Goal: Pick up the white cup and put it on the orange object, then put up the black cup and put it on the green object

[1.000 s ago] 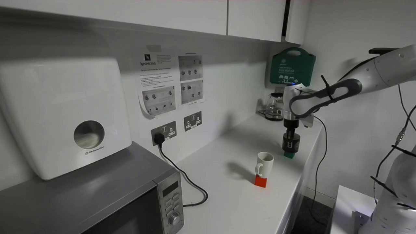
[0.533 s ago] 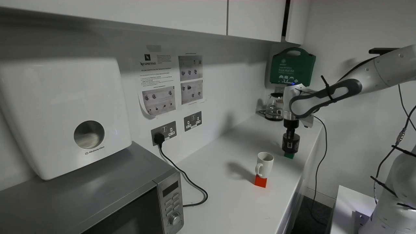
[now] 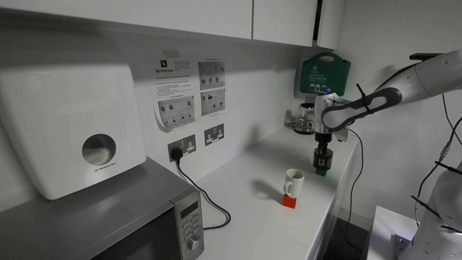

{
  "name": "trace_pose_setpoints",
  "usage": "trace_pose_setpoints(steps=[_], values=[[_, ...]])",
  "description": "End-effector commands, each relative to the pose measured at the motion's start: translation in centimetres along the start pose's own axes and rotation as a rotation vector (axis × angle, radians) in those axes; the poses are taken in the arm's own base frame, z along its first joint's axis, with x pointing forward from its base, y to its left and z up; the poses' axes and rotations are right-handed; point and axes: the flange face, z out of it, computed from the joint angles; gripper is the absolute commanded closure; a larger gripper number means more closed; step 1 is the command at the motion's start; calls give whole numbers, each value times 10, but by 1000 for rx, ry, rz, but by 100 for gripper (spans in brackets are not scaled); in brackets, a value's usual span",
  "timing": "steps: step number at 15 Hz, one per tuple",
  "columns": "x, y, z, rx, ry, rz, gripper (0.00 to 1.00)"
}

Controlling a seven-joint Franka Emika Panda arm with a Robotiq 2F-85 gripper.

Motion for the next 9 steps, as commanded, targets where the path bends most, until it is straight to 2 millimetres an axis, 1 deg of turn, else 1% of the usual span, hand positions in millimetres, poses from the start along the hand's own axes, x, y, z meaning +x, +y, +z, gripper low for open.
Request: trace_pose_setpoints(steps=[1, 4, 5, 9], values=[[4, 3, -5, -5, 11, 6, 25], [4, 3, -6, -5, 12, 3, 3], [4, 3, -6, -5, 12, 4, 0], [-1, 6, -12, -5, 23, 15, 0]])
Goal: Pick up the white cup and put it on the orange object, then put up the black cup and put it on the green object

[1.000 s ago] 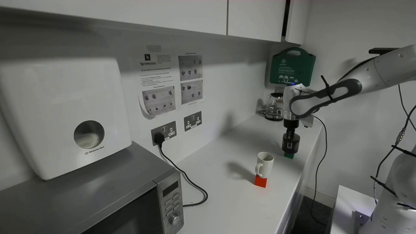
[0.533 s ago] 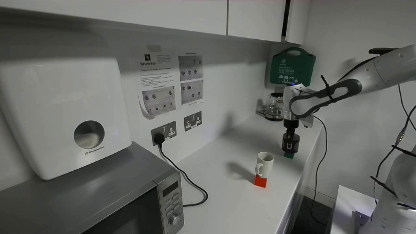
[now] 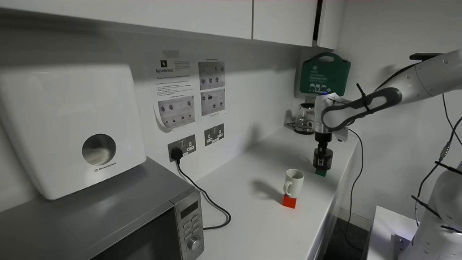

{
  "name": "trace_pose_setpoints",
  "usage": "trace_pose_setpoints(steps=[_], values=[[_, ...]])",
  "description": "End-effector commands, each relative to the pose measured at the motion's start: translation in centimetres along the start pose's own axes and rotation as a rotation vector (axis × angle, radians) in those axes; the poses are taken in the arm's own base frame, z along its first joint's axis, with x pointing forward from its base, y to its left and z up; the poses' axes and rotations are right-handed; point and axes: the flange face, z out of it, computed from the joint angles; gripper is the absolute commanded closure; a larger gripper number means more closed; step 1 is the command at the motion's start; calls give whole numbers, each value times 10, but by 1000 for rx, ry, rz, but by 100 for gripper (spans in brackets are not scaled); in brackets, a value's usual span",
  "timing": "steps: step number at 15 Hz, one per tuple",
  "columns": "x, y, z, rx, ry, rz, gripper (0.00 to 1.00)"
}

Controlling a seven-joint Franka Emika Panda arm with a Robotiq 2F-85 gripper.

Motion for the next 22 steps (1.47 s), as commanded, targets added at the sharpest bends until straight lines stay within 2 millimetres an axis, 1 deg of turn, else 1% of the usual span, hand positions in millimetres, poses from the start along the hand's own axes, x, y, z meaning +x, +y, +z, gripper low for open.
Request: trace_pose_setpoints(steps=[1, 6, 10, 16, 19, 22], values=[[-4, 7, -13, -4, 26, 19, 0], [-17, 19, -24, -6, 47, 57, 0], [-34, 35, -36, -2, 85, 104, 0], [-69, 62, -59, 9, 166, 194, 0], [-81, 70, -66, 11, 187, 226, 0], [-94, 77, -75, 35, 245, 291, 1]])
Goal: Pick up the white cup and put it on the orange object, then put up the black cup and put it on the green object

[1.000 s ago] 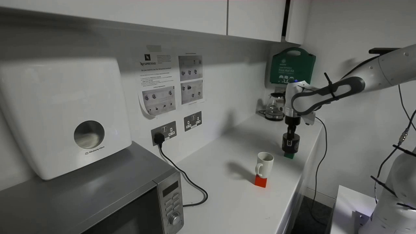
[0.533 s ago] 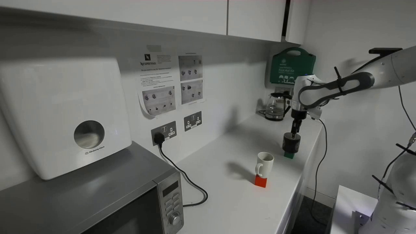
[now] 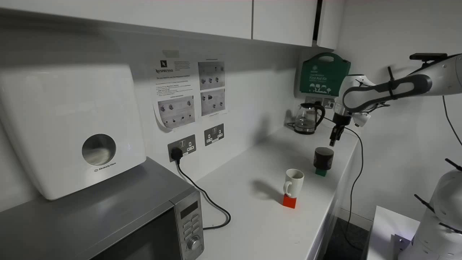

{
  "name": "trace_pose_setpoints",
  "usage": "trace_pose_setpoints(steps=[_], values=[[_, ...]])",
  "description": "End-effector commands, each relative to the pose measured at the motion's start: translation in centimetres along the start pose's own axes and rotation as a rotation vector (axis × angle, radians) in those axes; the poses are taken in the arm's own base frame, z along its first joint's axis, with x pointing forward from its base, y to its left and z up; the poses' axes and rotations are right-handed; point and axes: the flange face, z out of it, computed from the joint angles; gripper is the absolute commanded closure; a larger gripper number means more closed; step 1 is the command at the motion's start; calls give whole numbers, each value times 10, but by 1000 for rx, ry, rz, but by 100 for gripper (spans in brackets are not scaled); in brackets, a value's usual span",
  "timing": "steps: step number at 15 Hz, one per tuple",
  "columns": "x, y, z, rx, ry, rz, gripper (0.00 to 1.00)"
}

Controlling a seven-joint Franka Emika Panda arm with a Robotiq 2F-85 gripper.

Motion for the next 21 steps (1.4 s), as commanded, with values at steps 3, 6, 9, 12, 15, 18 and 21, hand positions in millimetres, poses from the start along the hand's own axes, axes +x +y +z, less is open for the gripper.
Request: trace_pose_setpoints(steps=[3, 6, 9, 12, 15, 18, 21], values=[[-33, 14, -30, 61, 139, 146, 1], [-54, 16, -48, 64, 211, 189, 0], [-77, 11, -62, 55, 270, 207, 0], [-98, 1, -69, 58, 293, 209, 0], [-93, 3, -69, 71, 275, 187, 0], [-96, 0, -70, 74, 281, 184, 0], [-94, 0, -67, 75, 274, 184, 0]])
